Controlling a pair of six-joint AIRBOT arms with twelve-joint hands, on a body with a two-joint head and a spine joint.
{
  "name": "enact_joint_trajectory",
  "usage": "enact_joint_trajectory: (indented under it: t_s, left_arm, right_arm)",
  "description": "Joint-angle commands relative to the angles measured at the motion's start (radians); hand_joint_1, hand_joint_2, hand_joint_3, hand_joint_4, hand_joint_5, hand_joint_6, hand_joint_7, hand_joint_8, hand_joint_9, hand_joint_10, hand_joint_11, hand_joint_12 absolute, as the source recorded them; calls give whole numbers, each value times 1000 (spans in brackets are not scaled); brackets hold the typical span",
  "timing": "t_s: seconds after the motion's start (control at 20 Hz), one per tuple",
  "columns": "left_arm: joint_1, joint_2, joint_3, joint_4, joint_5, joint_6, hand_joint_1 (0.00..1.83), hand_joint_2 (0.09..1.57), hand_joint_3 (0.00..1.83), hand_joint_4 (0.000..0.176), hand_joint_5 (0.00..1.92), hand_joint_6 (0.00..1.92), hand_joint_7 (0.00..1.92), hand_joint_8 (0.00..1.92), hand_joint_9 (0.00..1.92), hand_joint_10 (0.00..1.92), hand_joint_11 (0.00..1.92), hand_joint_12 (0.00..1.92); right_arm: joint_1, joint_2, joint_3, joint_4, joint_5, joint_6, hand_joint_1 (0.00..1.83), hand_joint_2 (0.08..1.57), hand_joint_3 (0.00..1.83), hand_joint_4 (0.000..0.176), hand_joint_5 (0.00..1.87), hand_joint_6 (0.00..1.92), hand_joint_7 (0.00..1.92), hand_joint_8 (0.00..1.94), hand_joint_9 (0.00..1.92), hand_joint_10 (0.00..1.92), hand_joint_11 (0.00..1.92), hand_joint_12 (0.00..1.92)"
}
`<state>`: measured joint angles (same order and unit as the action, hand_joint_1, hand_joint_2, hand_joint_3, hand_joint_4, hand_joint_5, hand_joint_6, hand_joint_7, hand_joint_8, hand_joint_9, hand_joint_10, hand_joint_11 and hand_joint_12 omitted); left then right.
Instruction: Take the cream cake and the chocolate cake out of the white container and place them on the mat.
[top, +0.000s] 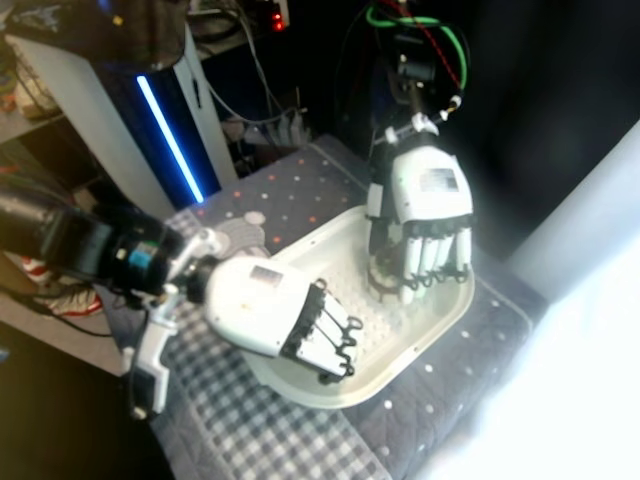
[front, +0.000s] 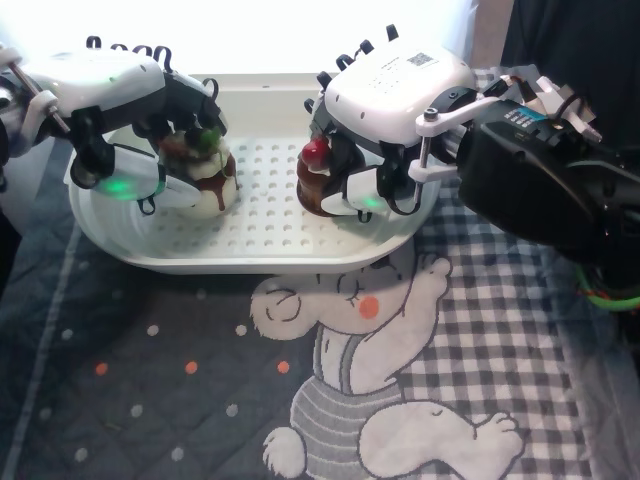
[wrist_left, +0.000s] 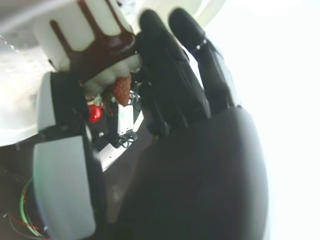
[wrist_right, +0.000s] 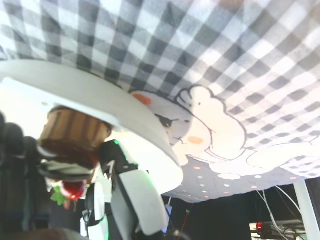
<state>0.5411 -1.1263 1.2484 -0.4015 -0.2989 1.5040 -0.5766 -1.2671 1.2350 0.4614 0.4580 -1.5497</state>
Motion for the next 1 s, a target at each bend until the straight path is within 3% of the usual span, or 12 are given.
enact_joint_trajectory:
  t_s: [0.0,0.05,0.1,0.15,0.4,0.65,0.8,0.95]
  left_arm:
    - [-5,-7,5,2,-94,-1,1315,1267,0,0,569,1464,734,1349,699,1509,489,1438]
    - [-3,-7,5,2,-97,-5,1327,1254,0,0,608,1424,751,1324,700,1530,498,1444]
    - [0,-7,5,2,-102,-12,1328,1251,0,0,613,1423,756,1320,697,1531,487,1436]
    - [2,-7,6,2,-106,-19,1327,1255,1,0,598,1420,746,1349,694,1547,483,1443]
    - [6,-4,4,3,-133,-41,1320,1268,0,0,565,1457,734,1364,674,1579,424,1509]
    - [8,25,-33,13,-194,-48,1325,1260,0,0,562,1442,738,1338,716,1553,489,1523]
    - [9,50,-68,33,-238,-50,1326,1259,0,0,549,1450,743,1325,727,1542,509,1511]
    - [10,78,-110,61,-285,-51,1327,1256,0,0,548,1432,741,1326,751,1529,556,1516]
  right_arm:
    - [14,-2,3,-18,93,-7,1100,1179,13,0,856,1133,892,382,569,1264,447,1732]
    - [14,-2,3,-18,93,-7,1099,1207,0,0,814,1228,769,734,570,1346,467,1773]
    - [14,-2,3,-17,94,-7,1170,1227,4,0,888,1122,651,1385,572,1377,482,1785]
    - [14,-2,3,-17,94,-7,1182,1240,3,0,889,1137,609,1530,563,1396,477,1791]
    - [14,-1,-1,-17,103,-7,1163,1283,0,0,851,1253,492,1590,425,1397,255,1805]
    - [14,0,-47,-20,155,-7,1200,1221,0,0,919,1223,647,1342,622,1101,345,1591]
    - [14,22,-90,-48,208,-7,1207,1207,1,0,927,1233,690,1270,654,1003,315,1577]
    - [14,55,-130,-76,254,-7,1211,1201,0,0,927,1250,716,1244,674,1164,404,1671]
